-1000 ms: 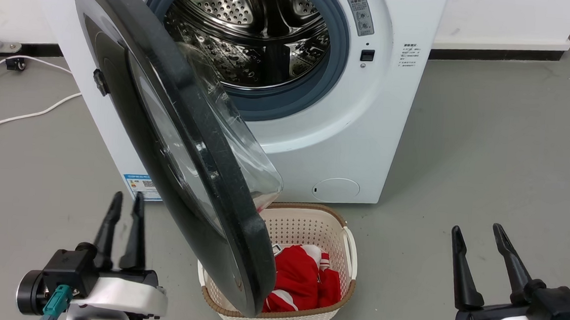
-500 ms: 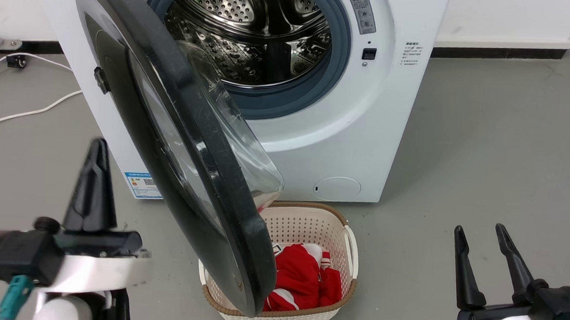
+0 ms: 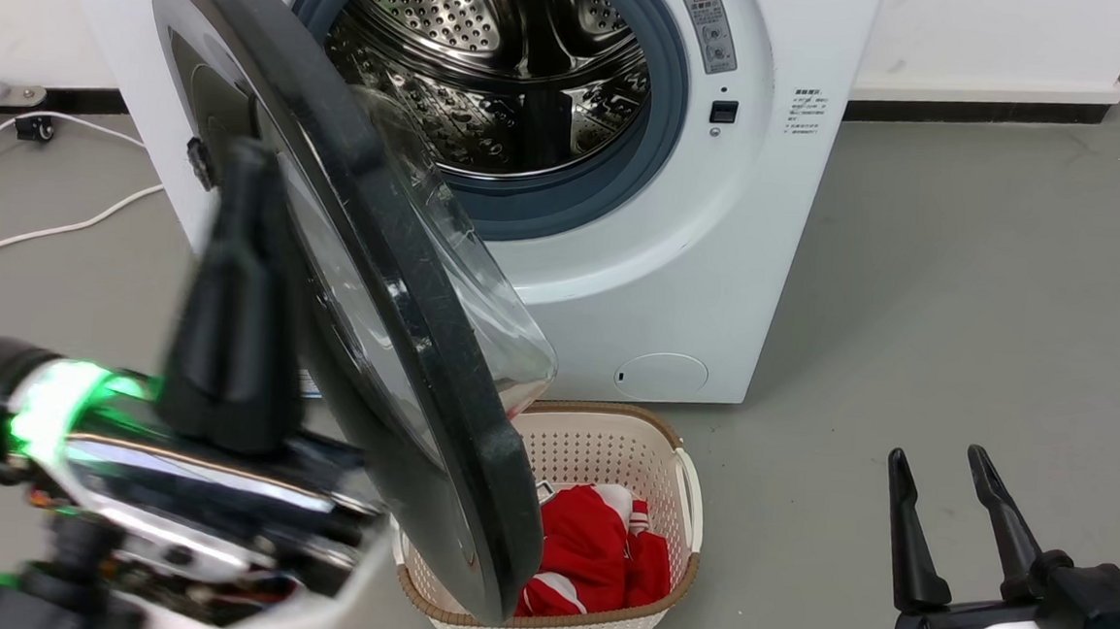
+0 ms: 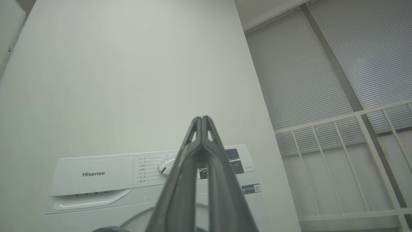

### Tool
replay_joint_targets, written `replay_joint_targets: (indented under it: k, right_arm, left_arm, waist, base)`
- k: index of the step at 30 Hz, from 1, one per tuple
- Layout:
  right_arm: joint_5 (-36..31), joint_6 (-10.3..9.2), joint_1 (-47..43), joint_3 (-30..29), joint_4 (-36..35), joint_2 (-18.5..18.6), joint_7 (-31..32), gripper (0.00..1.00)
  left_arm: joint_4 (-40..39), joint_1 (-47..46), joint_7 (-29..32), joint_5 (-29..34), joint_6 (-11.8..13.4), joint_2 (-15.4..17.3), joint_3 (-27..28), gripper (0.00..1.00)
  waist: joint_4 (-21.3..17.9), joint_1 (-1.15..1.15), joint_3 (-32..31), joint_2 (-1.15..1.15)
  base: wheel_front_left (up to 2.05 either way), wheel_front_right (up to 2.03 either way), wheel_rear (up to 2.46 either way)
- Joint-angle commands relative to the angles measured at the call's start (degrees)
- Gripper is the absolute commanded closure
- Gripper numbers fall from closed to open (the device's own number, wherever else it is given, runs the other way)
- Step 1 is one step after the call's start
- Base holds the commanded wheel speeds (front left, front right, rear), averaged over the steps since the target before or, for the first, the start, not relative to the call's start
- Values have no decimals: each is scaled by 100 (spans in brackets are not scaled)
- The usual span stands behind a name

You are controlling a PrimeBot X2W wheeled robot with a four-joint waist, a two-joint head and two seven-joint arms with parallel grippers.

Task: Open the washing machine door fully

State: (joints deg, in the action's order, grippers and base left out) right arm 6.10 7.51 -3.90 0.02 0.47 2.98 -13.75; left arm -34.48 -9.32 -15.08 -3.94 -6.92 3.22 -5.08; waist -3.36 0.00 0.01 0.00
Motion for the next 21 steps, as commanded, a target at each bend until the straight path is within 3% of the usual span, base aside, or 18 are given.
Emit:
replay_joint_targets:
  k: [1,8,16,17,21]
  right_arm:
    - [57,-4,36,7,28,-20,-1,0]
    - [90,-4,-12,19,60,-19,-3,0]
    - [154,-4,-107,9,77,-19,10,0]
    - [177,-4,-103,13,88,-19,12,0]
    - [213,-4,-43,57,105,-19,38,0]
  left_arm:
    - [-24,145,-10,-13,-35,104,-334,100]
    - [567,839,4,-273,-56,493,-1593,100]
    - [1638,1761,390,-686,-60,818,-2228,100]
    - [2060,1881,534,-741,-60,825,-2421,100]
    - [2483,1779,476,-670,28,702,-2507,100]
  waist:
    - [-15,0,-14,0]
    - [-54,0,-60,0]
    - [-52,0,-85,0]
    - [-35,0,-72,0]
    - [-53,0,-54,0]
  base:
    - [0,0,0]
    - [0,0,0]
    - [0,0,0]
    - [0,0,0]
    - [0,0,0]
